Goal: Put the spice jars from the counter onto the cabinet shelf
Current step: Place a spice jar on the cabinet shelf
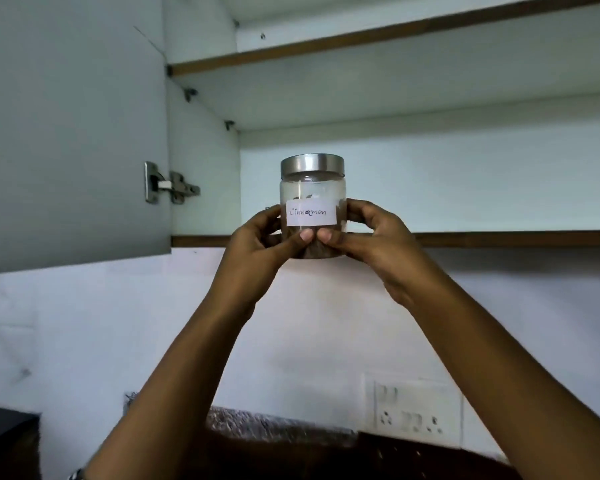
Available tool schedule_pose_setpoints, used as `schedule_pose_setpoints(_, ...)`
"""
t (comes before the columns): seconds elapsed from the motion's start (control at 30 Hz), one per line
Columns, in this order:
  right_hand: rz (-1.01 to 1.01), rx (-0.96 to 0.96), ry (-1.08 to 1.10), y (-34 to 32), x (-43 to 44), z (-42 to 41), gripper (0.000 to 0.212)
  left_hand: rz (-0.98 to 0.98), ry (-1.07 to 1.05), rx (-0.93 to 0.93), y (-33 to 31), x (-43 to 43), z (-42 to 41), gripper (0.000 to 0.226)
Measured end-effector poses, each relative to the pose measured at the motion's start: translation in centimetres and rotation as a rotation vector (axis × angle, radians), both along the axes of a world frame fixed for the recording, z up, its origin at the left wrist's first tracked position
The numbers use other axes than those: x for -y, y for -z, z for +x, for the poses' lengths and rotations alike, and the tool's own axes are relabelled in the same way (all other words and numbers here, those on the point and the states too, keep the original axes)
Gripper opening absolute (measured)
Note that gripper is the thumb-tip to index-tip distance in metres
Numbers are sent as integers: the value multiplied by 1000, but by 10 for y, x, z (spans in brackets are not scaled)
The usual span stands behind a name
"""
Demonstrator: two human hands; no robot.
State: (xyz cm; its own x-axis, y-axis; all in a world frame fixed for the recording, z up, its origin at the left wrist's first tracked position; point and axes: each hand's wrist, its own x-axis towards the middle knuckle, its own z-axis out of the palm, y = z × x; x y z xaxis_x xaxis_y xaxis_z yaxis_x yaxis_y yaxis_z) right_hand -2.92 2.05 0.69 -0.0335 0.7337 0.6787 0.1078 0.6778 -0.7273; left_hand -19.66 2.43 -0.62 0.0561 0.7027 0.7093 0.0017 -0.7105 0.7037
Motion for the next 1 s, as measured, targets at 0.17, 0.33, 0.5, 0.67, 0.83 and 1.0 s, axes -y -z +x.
schedule_pose_setpoints(0.17, -60, 30, -54, -46, -69, -46, 60, -45, -120, 3, -44, -58, -43, 56)
schedule_pose_setpoints(0.33, -168, 62, -70, -67, -123, -83, 66, -87, -247, -132, -63, -105, -76, 49)
schedule_pose_setpoints(0.5, -289, 123, -46, -77, -160, -116, 75, -156, -333, -260, -68, -136, -100, 39)
schedule_pose_setpoints(0.67, -362, 204, 15, -79, -175, -132, 60, -197, -429, -348, -66, -150, -111, 36)
schedule_pose_setpoints(0.83, -363, 307, 134, -79, -194, -155, 73, -191, -643, -403, -66, -162, -118, 29)
schedule_pose_setpoints(1.0, -370, 292, 176, -77, -209, -171, 79, -151, -842, -423, -59, -162, -116, 30)
